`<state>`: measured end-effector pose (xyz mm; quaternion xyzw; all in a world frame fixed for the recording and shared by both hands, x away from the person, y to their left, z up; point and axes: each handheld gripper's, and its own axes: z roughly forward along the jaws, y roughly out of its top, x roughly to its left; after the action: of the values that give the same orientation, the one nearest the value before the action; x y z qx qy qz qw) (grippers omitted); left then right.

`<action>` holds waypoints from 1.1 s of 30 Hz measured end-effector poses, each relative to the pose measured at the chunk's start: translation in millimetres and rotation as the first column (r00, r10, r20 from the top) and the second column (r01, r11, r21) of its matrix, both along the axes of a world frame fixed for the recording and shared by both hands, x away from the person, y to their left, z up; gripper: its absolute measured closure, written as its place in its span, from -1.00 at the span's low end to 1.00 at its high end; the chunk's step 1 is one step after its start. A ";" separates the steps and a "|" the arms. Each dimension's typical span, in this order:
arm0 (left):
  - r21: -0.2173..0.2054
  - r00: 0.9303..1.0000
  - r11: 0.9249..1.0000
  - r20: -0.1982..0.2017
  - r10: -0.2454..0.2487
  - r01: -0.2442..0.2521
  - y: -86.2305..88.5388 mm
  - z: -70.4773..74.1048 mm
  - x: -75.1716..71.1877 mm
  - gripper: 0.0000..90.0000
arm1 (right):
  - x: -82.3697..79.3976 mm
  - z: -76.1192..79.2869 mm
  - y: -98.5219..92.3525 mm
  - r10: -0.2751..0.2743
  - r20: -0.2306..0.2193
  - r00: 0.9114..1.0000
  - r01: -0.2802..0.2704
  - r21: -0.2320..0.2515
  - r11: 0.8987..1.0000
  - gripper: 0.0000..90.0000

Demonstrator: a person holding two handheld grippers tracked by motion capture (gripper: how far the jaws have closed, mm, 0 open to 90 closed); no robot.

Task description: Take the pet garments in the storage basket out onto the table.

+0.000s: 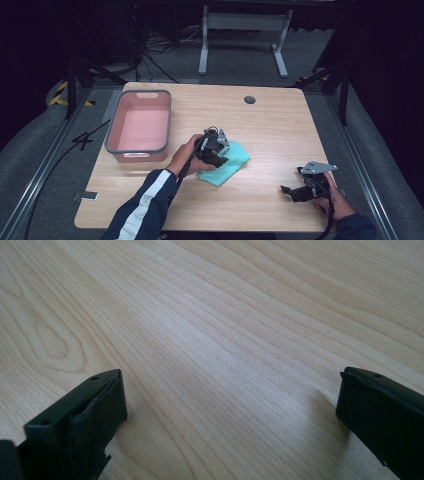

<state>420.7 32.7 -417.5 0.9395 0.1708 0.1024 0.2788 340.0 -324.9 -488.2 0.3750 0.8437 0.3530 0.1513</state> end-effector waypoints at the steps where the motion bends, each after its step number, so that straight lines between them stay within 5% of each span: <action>1: 0.001 1.000 1.000 0.002 -0.002 0.002 0.9 1.0 -0.6 0.01 | 0.0 0.0 0.0 0.000 0.000 1.000 0.000 0.000 1.000 -1.00; 17: 0.007 0.999 1.000 0.039 -0.015 0.015 12.0 15.0 -11.2 -0.25 | 0.0 0.0 0.0 0.000 0.001 1.000 0.000 0.000 1.000 -1.00; 33: 0.058 0.996 0.996 0.054 -0.069 0.065 28.0 18.4 -32.9 -0.40 | 0.0 0.0 0.0 0.000 0.000 1.000 0.000 0.000 1.000 -1.00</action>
<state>387.7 60.7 -399.1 0.9489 0.1284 0.1238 0.2604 340.0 -325.0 -488.3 0.3750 0.8437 0.3530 0.1516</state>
